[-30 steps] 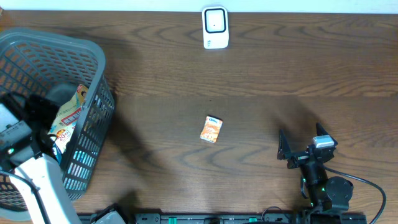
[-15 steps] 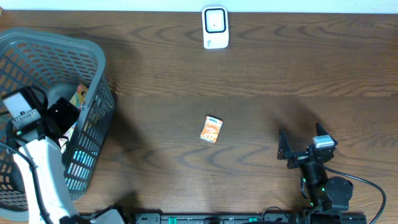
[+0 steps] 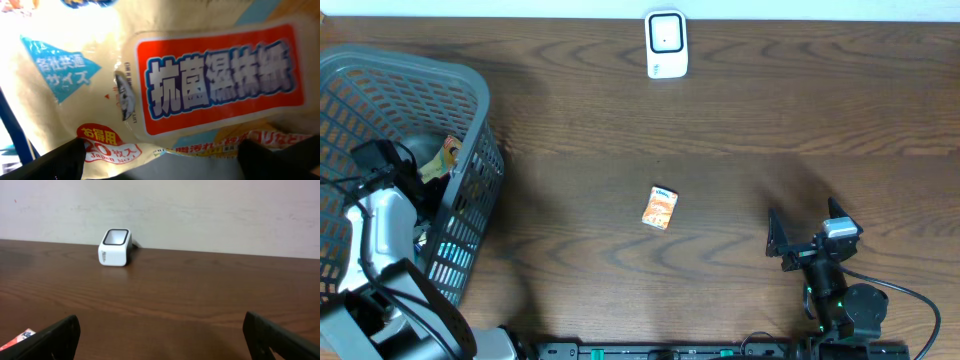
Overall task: Scan the item barcode
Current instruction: 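Grasp the yellow wet-wipes bag with the left gripper, then lift the wet-wipes bag out and carry it toward the scanner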
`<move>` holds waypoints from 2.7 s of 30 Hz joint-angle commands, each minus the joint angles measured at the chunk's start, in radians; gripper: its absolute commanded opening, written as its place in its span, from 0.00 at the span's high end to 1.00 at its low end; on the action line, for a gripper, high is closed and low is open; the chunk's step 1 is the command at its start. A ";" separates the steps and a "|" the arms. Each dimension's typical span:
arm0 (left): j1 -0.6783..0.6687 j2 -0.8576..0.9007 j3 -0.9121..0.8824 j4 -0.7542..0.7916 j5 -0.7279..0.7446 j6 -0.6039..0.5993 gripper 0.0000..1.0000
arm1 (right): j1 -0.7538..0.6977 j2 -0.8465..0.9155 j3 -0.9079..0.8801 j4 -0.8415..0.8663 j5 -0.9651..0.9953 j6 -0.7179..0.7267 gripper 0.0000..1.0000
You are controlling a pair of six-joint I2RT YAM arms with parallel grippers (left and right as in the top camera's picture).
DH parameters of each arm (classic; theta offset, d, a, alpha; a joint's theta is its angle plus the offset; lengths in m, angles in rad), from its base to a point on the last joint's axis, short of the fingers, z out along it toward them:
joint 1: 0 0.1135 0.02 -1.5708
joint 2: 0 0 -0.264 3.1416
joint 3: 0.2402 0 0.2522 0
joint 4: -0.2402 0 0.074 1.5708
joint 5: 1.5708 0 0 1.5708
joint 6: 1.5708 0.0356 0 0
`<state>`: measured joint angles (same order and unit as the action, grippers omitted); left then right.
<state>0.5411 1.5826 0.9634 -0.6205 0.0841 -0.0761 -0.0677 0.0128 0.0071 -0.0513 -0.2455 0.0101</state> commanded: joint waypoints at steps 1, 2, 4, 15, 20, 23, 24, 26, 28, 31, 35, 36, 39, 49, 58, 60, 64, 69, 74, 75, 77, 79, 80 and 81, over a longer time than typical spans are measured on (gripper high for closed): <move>-0.004 0.018 0.000 -0.002 0.021 0.040 0.02 | 0.004 0.000 -0.002 -0.005 0.008 -0.011 0.01; -0.004 0.017 0.000 0.000 0.021 0.040 0.02 | 0.004 0.000 -0.002 -0.005 0.008 -0.011 0.01; -0.004 0.016 0.000 0.004 0.021 0.039 0.02 | 0.004 0.000 -0.002 -0.005 0.008 -0.011 0.01; -0.004 -0.005 0.016 0.054 0.021 -0.027 0.02 | 0.004 0.000 -0.002 -0.005 0.008 -0.011 0.01; -0.010 -0.078 0.043 0.101 0.025 0.021 0.02 | 0.004 0.000 -0.002 -0.005 0.008 -0.011 0.01; -0.010 -0.096 0.043 0.144 0.025 0.039 0.02 | 0.004 0.000 -0.002 -0.005 0.008 -0.011 0.01; -0.010 -0.095 0.043 0.152 0.025 0.039 0.02 | 0.004 0.000 -0.002 -0.005 0.008 -0.011 0.01; -0.010 -0.084 0.042 0.158 0.025 0.038 0.02 | 0.004 0.000 -0.002 -0.005 0.008 -0.011 0.01; -0.010 -0.064 0.041 0.160 0.024 0.039 0.02 | 0.004 0.000 -0.002 -0.005 0.008 -0.011 0.01; -0.010 -0.016 0.041 0.173 0.024 0.055 0.02 | 0.004 0.000 -0.002 -0.005 0.008 -0.011 0.01; -0.010 0.076 0.041 0.179 0.025 0.130 0.02 | 0.004 0.000 -0.002 -0.005 0.008 -0.011 0.01; -0.010 0.101 0.041 0.180 0.025 0.143 0.02 | 0.004 0.000 -0.002 -0.005 0.008 -0.011 0.01; -0.010 0.195 0.041 0.185 0.054 0.147 0.02 | 0.004 0.000 -0.002 -0.005 0.008 -0.011 0.01; -0.009 0.369 0.043 0.164 0.133 0.147 0.93 | 0.004 0.000 -0.002 -0.005 0.008 -0.011 0.01; -0.008 0.126 0.151 0.072 0.133 0.141 0.93 | 0.004 0.000 -0.002 -0.005 0.008 -0.011 0.01; -0.008 0.023 0.188 0.064 0.133 0.099 0.93 | 0.004 0.000 -0.002 -0.005 0.008 -0.011 0.01; -0.009 -0.167 0.234 0.082 0.133 0.011 0.93 | 0.004 0.000 -0.002 -0.005 0.008 -0.011 0.01; -0.009 -0.410 0.247 0.126 0.133 -0.068 0.93 | 0.004 0.000 -0.002 -0.005 0.008 -0.011 0.01; -0.009 -0.628 0.247 0.180 0.161 -0.251 0.93 | 0.004 0.000 -0.002 -0.005 0.008 -0.011 0.01; -0.011 -0.670 0.247 0.191 0.238 -0.334 0.92 | 0.004 0.000 -0.002 -0.005 0.008 -0.011 0.01; -0.035 -0.715 0.247 0.229 0.457 -0.374 0.93 | 0.004 0.000 -0.002 -0.005 0.008 -0.011 0.01; -0.082 -0.728 0.247 0.269 0.650 -0.375 0.93 | 0.004 0.000 -0.002 -0.005 0.008 -0.011 0.01; -0.113 -0.728 0.247 0.282 0.713 -0.374 0.93 | 0.004 0.000 -0.002 -0.005 0.008 -0.011 0.01; -0.158 -0.725 0.246 0.286 0.763 -0.373 0.92 | 0.004 0.000 -0.002 -0.005 0.008 -0.011 0.01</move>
<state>0.4816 0.8566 1.1973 -0.3588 0.4854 -0.3740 -0.0677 0.0128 0.0071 -0.0513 -0.2455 0.0101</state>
